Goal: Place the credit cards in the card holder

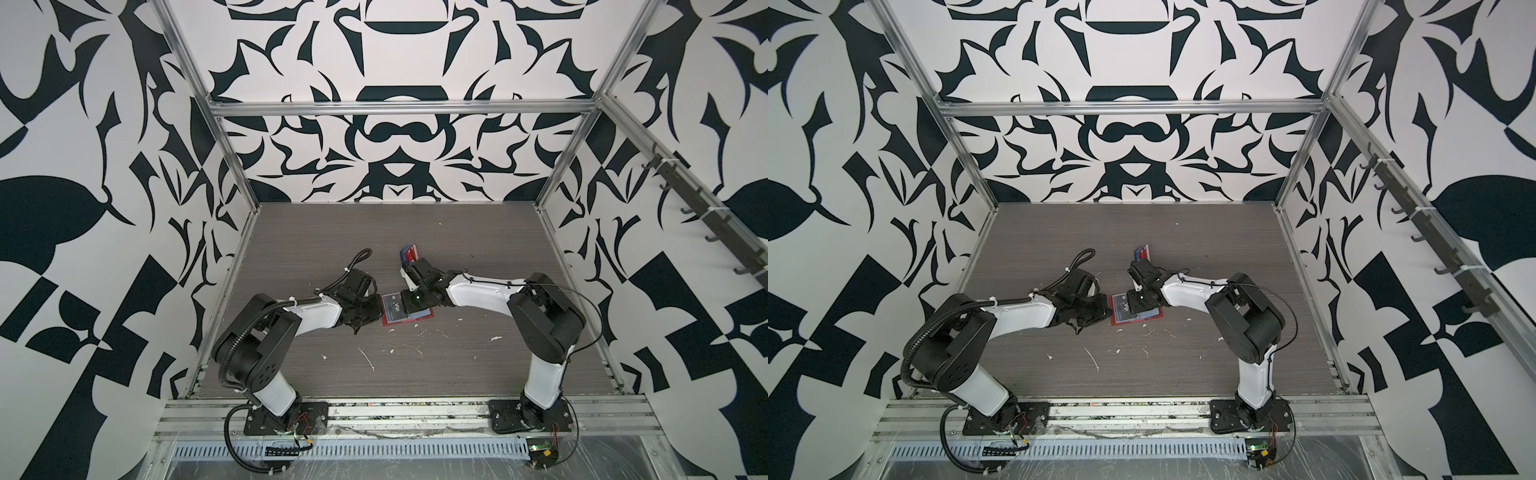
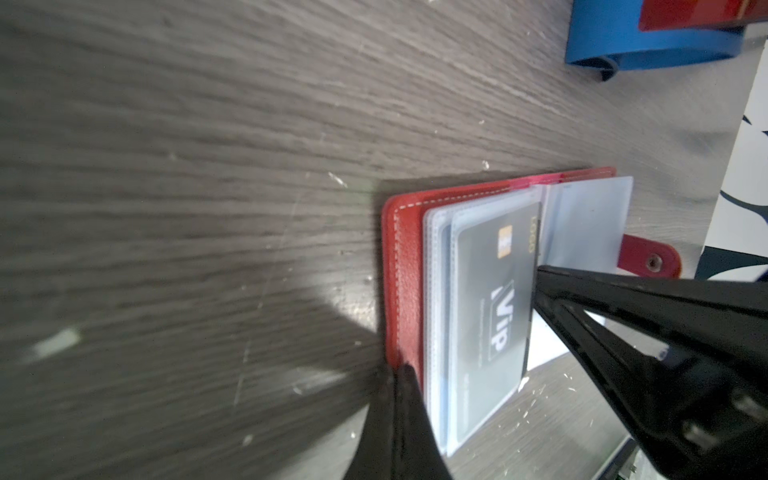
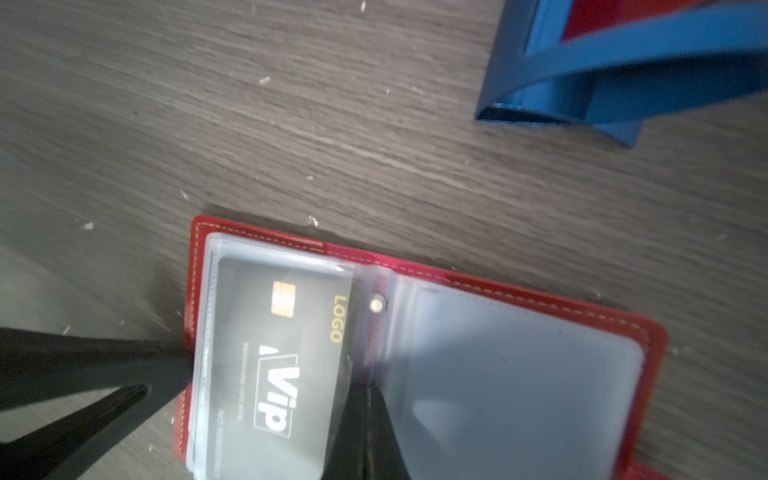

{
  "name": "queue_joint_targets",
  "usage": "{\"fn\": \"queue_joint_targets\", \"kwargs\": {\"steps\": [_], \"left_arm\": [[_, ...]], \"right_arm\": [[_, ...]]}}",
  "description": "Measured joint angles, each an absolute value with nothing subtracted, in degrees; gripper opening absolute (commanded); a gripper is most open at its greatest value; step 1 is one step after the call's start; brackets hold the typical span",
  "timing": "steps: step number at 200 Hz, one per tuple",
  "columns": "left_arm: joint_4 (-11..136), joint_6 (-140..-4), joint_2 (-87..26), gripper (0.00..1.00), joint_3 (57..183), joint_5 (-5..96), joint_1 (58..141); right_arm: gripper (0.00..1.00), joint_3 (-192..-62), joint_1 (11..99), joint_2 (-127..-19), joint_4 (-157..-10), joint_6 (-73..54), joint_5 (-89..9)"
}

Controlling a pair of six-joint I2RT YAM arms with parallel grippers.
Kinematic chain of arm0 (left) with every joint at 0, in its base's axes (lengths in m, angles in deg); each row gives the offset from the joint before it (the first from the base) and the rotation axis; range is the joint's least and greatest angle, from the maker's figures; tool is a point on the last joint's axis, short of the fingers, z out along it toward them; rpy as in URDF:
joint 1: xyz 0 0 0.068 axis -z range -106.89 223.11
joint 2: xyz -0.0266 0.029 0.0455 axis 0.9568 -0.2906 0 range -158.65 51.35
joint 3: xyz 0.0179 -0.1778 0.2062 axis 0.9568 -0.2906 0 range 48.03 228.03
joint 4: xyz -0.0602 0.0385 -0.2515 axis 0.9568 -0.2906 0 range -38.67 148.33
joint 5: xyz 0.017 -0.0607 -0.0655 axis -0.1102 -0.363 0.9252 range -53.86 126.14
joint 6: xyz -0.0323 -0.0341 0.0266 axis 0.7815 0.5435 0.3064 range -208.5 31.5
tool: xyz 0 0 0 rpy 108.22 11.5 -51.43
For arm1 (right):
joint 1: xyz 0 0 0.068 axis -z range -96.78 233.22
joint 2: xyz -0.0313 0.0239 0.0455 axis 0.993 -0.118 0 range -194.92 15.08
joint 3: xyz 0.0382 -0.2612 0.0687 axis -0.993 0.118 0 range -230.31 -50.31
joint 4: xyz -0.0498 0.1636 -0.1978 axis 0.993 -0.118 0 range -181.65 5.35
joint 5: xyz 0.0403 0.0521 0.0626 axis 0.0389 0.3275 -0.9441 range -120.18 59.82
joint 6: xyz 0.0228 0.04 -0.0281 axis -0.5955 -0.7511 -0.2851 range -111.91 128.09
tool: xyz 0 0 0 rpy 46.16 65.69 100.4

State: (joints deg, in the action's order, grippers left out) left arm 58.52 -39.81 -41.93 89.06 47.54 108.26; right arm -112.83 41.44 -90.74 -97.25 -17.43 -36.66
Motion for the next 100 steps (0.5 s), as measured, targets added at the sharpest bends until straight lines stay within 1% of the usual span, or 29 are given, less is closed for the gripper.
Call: {"fn": "queue_joint_targets", "kwargs": {"steps": [52, 100], "left_arm": [[53.4, -42.6, -41.8, 0.00, 91.1, 45.7, 108.3], [49.2, -44.9, -41.5, 0.00, 92.7, 43.9, 108.3]], "right_arm": [[0.00, -107.6, 42.3, -84.5, -93.8, -18.4, -38.0], [0.00, -107.0, 42.8, -83.0, -95.7, -18.7, -33.7]]}}
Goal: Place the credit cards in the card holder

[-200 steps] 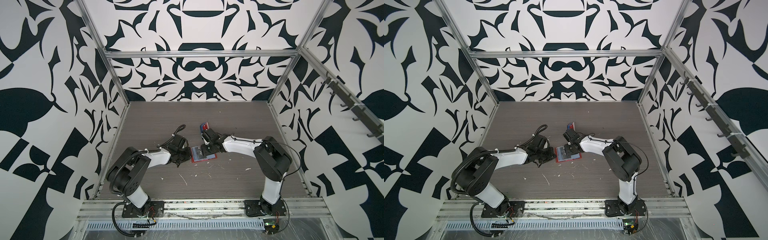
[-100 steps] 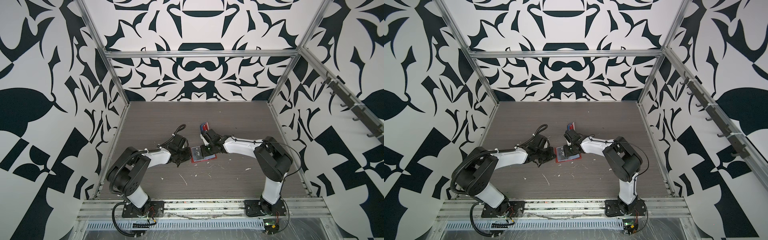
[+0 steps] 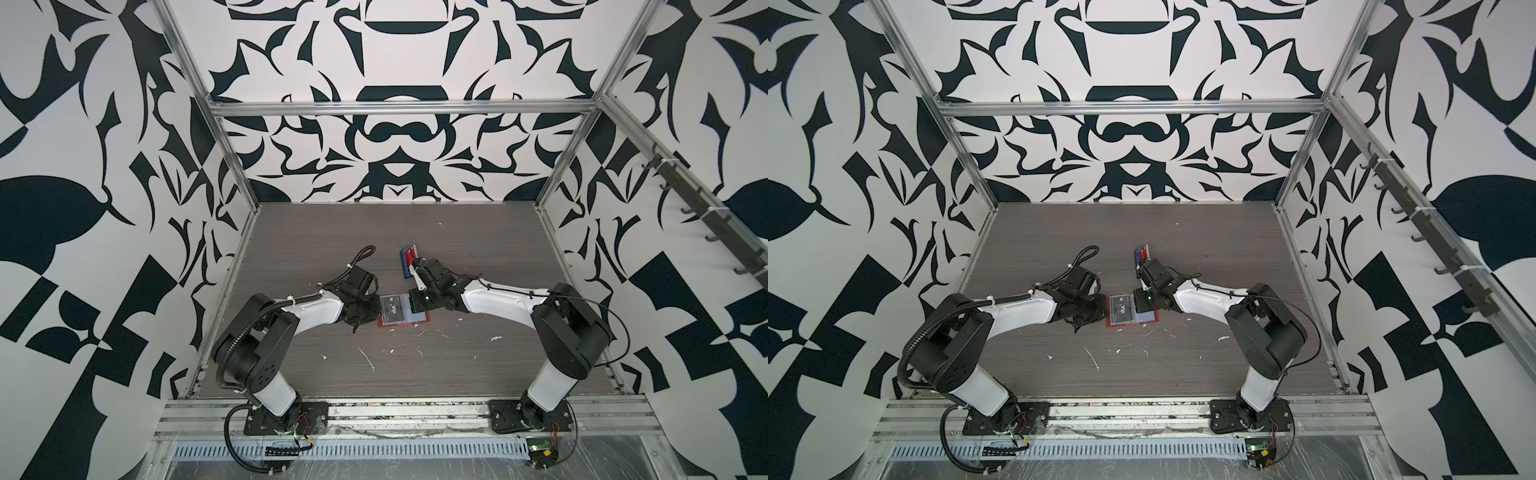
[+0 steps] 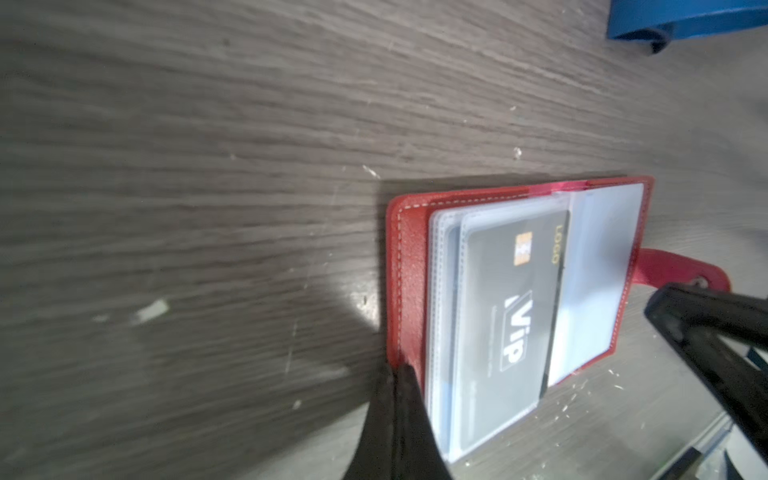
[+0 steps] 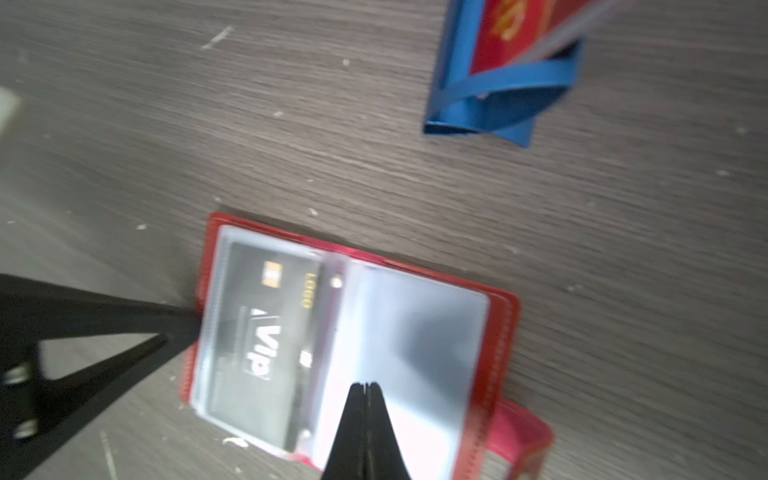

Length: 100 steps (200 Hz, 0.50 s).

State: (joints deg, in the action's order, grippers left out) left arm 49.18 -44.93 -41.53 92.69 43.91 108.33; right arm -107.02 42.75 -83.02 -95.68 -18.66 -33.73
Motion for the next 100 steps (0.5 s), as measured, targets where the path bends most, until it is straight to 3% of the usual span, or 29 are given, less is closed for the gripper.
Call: {"fn": "queue_joint_targets", "kwargs": {"steps": [100], "left_arm": [[43.5, -48.8, -40.2, 0.00, 95.1, 42.4, 108.4]], "right_arm": [[0.00, -108.0, 42.8, -86.4, -99.0, -18.5, -30.7]]}}
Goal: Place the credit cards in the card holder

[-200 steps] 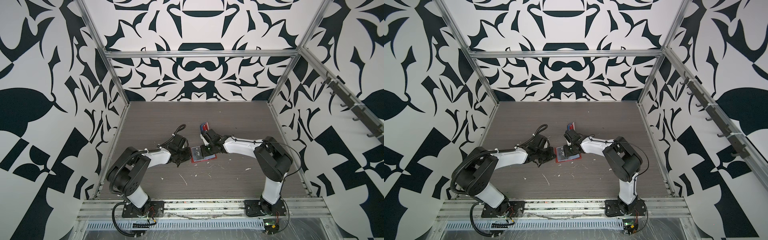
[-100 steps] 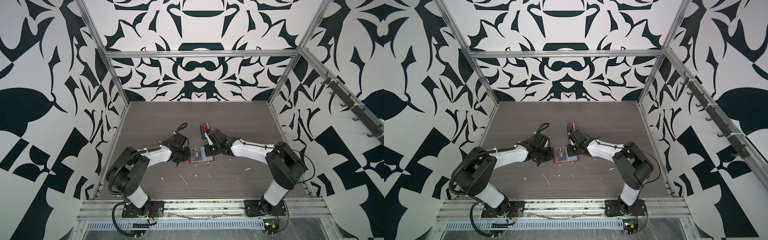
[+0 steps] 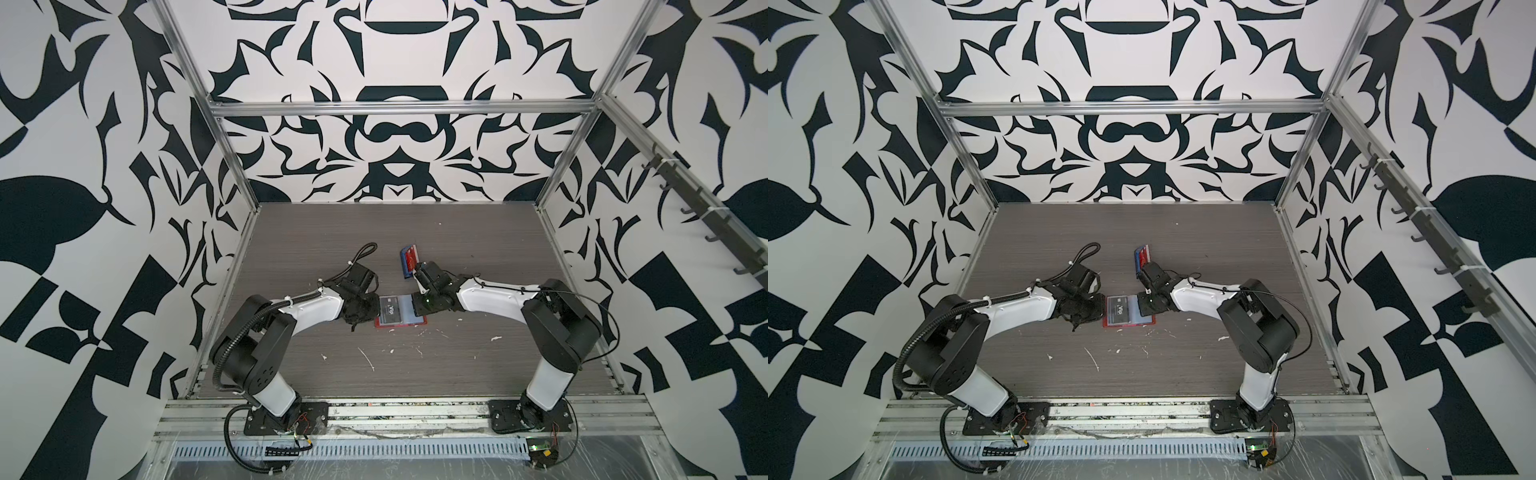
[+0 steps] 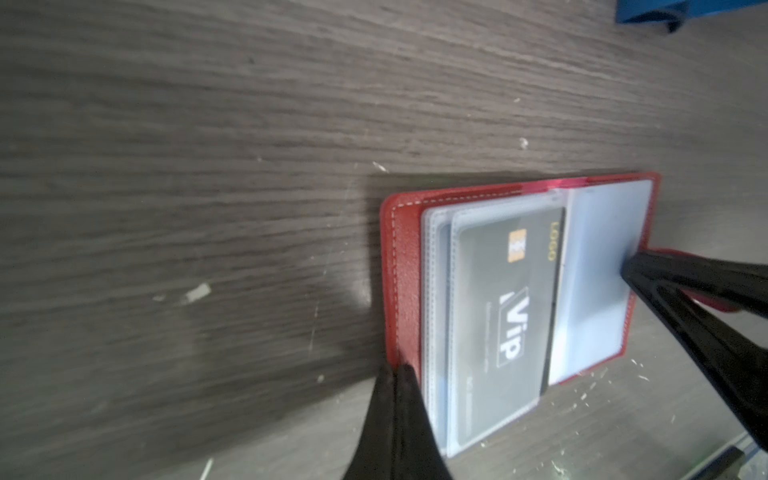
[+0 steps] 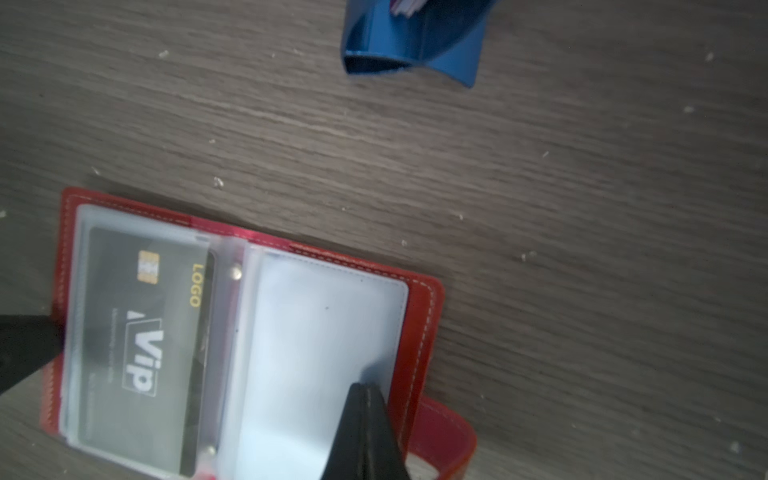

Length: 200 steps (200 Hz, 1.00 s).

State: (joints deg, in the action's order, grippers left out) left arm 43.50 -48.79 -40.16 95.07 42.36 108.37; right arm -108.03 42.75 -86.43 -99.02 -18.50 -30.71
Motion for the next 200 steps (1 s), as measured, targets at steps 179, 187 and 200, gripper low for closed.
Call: {"fn": "queue_joint_targets", "kwargs": {"steps": [179, 187, 200], "left_arm": [[34.6, -53.0, -38.5, 0.00, 105.5, 36.1, 113.6], [34.1, -53.2, -38.6, 0.00, 106.1, 35.7, 113.9], [33.4, -53.5, -39.1, 0.00, 107.2, 35.1, 114.5]], "right_arm": [[0.00, -108.0, 42.8, -87.4, -95.5, -19.0, -31.7], [0.00, -107.9, 42.8, -87.4, -95.3, -19.0, -31.7], [0.00, -107.9, 42.8, -87.4, -95.0, -19.2, -31.9]]}}
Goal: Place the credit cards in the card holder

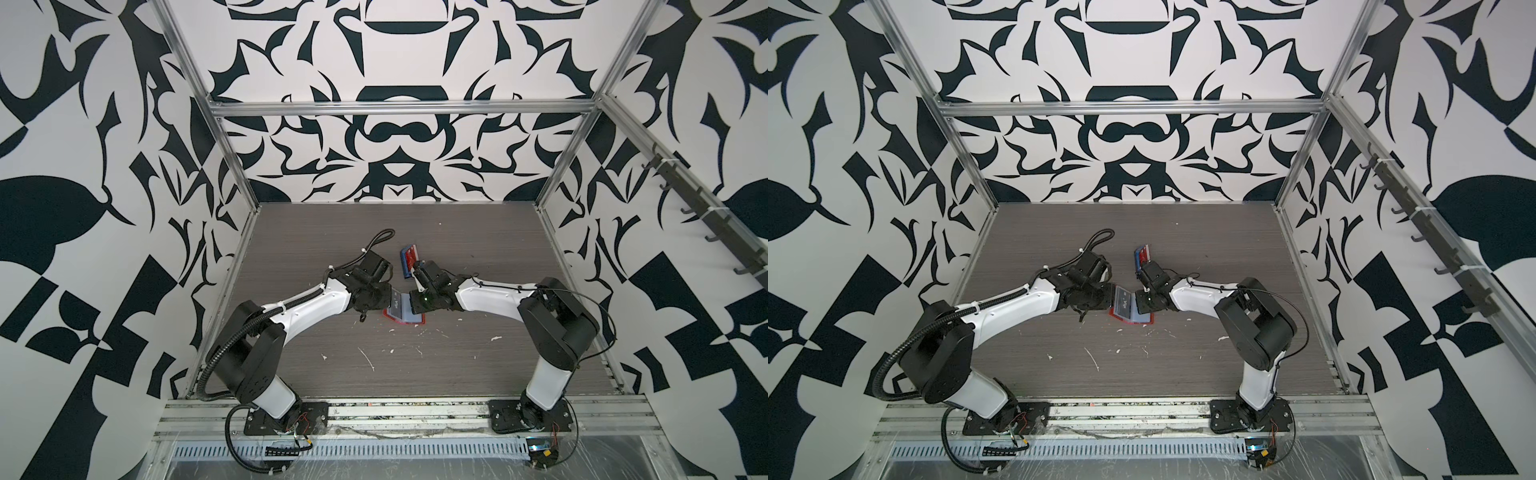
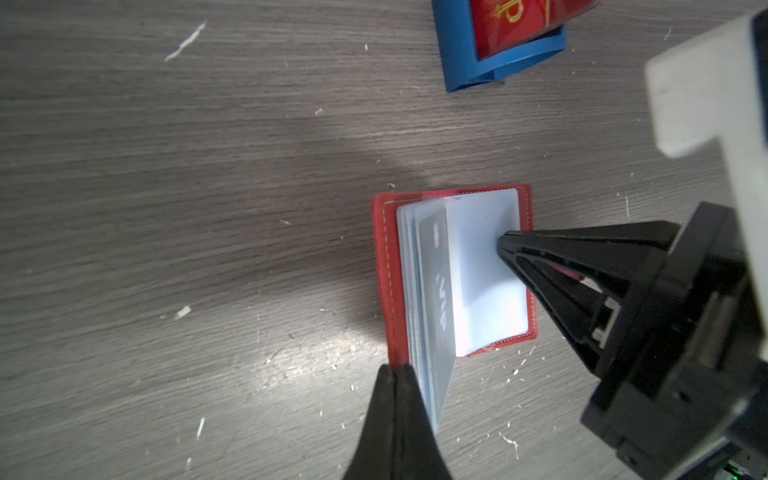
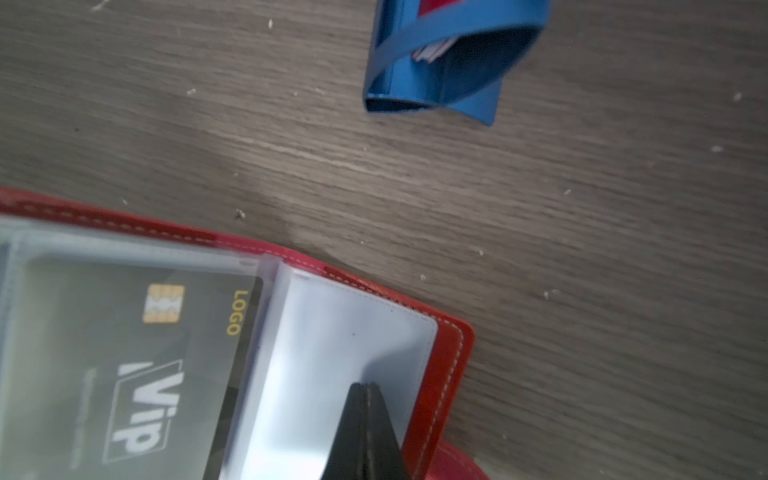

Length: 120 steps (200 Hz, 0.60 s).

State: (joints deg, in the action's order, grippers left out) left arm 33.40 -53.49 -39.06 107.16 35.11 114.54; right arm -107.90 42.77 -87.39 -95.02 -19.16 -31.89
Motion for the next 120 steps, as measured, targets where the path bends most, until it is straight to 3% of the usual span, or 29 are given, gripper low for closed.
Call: {"fn": "queue_joint_targets", "kwargs": {"steps": [120], "left_arm": [[29.5, -54.7, -43.0, 0.00, 112.3, 29.7, 117.8]], "right_arm": [[0.00, -101.3, 42.8, -81.6, -90.0, -21.3, -34.0]]}}
